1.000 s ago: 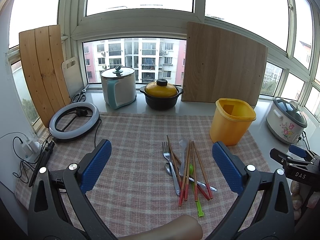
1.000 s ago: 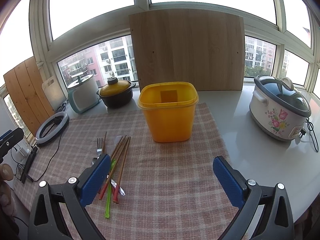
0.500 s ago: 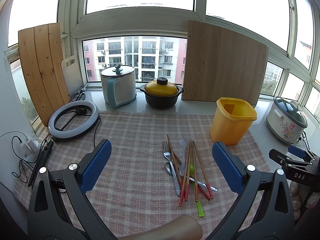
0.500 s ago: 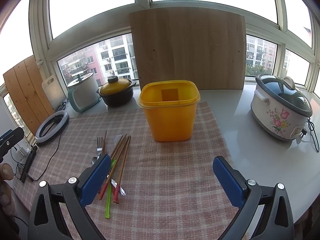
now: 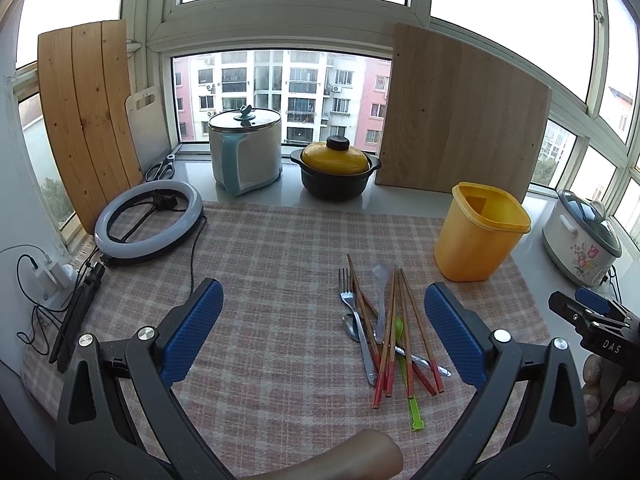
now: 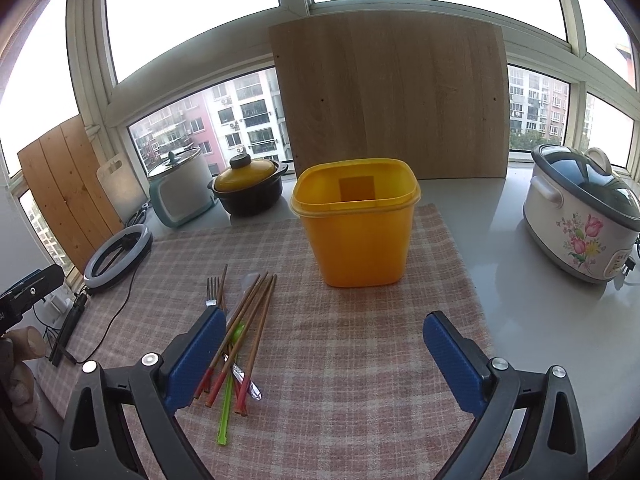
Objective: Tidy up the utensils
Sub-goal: 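Lower the right gripper onto the wooden chopsticks in the pile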
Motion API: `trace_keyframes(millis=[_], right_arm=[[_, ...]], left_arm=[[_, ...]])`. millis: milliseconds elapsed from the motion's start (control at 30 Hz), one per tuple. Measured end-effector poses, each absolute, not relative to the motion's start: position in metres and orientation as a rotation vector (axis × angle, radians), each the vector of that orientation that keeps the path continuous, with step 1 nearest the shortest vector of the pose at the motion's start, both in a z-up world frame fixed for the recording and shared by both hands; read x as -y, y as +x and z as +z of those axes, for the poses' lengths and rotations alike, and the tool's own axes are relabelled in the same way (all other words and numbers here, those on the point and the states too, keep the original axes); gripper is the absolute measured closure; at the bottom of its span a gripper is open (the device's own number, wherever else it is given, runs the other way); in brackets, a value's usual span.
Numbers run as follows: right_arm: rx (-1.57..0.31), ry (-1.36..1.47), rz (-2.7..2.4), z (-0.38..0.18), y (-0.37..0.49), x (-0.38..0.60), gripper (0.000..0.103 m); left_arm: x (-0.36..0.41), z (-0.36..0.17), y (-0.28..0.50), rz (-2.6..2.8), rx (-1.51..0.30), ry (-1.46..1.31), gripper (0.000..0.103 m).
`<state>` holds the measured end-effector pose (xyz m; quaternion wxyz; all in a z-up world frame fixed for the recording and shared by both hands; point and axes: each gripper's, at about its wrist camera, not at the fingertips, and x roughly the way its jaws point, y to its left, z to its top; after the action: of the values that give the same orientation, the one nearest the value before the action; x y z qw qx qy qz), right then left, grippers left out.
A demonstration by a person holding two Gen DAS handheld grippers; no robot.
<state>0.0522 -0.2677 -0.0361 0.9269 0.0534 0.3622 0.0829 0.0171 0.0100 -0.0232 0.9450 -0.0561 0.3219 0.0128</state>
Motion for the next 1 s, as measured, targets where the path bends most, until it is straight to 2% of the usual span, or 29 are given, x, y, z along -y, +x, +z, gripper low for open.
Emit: trace_keyframes(millis=[100,300,467,533,667,800,833,1000], right_arm=[[-0.771,0.132,0.209,-0.043,0.059,0.267,0.010],[-0.862,0.176,0.287,-0.061,0.076,0.262,0.013],[-0.926,0.218,0.336,-0.076,0.091,0.261,0.021],[-0.951,0.224,0.349,-0.081,0.097,0.259,0.026],[-1.004,0.257,0.405,-0.092,0.109,0.251,0.038],[-1.059,0.302,0.438,-0.105,0.122,0.244,0.053],[-1.073,0.305,0.441,-0.108,0.125,0.242,0.056],[-1.125,0.335,0.467,-0.125,0.138,0.234,0.064]], left_arm=[[-0.017,-0.029,0.019,0.008,-0.677,-0.124,0.001],[-0.029,-0.047,0.029,-0.030,-0.756,-0.168,0.016],[-0.035,-0.063,0.043,-0.078,-0.826,-0.204,0.030],[-0.037,-0.070,0.049,-0.103,-0.856,-0.230,0.034],[-0.039,-0.081,0.058,-0.138,-0.905,-0.275,0.048],[-0.036,-0.090,0.065,-0.168,-0.937,-0.290,0.052],[-0.035,-0.092,0.067,-0.176,-0.945,-0.294,0.057],[-0.031,-0.105,0.081,-0.209,-0.985,-0.311,0.064]])
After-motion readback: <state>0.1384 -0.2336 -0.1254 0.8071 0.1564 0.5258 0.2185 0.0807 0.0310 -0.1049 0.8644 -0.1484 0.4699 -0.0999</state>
